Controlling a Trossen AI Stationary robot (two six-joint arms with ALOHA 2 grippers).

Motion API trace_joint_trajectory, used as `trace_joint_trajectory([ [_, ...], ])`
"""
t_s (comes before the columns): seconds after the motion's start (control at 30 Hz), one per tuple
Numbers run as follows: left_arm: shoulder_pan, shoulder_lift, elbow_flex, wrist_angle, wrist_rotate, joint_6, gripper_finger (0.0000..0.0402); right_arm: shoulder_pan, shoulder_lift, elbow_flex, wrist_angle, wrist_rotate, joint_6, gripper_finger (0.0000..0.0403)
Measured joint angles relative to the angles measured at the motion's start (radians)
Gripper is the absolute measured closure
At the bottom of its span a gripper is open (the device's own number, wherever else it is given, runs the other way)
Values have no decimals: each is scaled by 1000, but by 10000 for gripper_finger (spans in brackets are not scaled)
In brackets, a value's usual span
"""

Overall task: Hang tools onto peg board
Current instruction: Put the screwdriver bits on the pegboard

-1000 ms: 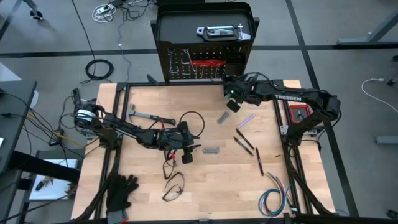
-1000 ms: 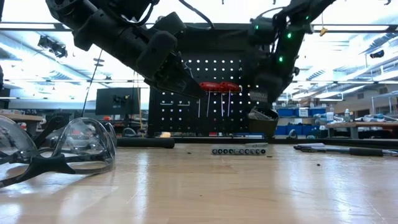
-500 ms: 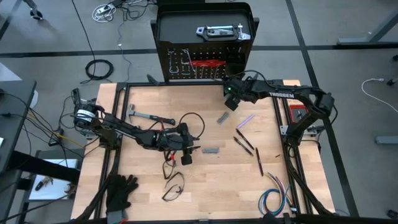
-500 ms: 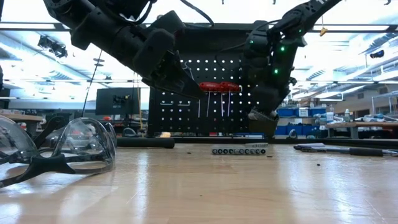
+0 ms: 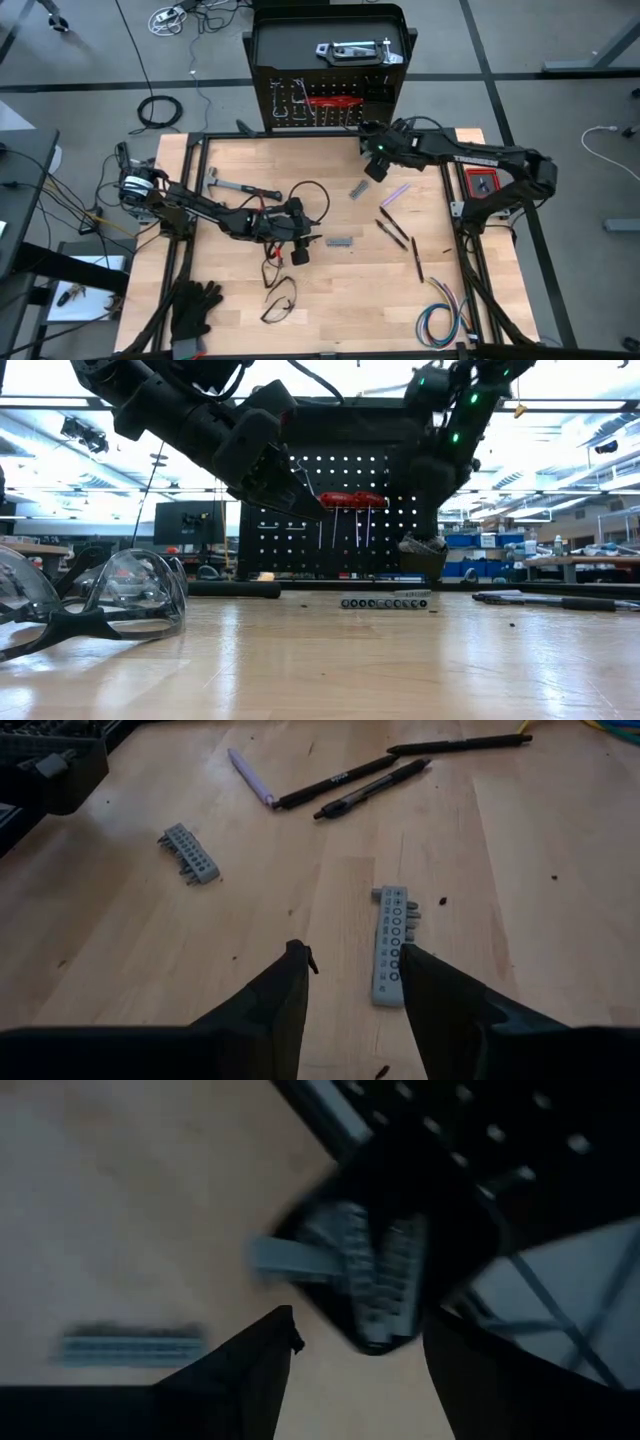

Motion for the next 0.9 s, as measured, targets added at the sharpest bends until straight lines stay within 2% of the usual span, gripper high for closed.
trace_joint_trajectory([
  [0.17, 0, 0, 0, 10, 0, 4, 245, 112, 7, 0, -21, -97, -81, 175],
  [0.33, 0, 0, 0, 15, 0, 5, 245, 220, 149, 0, -58, -199, -124, 176],
  [0.43, 0, 0, 0, 13, 0, 5, 245, 252, 231, 16, -78, -213, -181, 175],
  [0.67, 12, 0, 0, -20, 49, 50, 245, 248, 376, 114, -95, -247, -325, 170],
  [0.9, 41, -2, 0, -96, 68, 24, 245, 173, 464, 185, -105, -307, -438, 141],
])
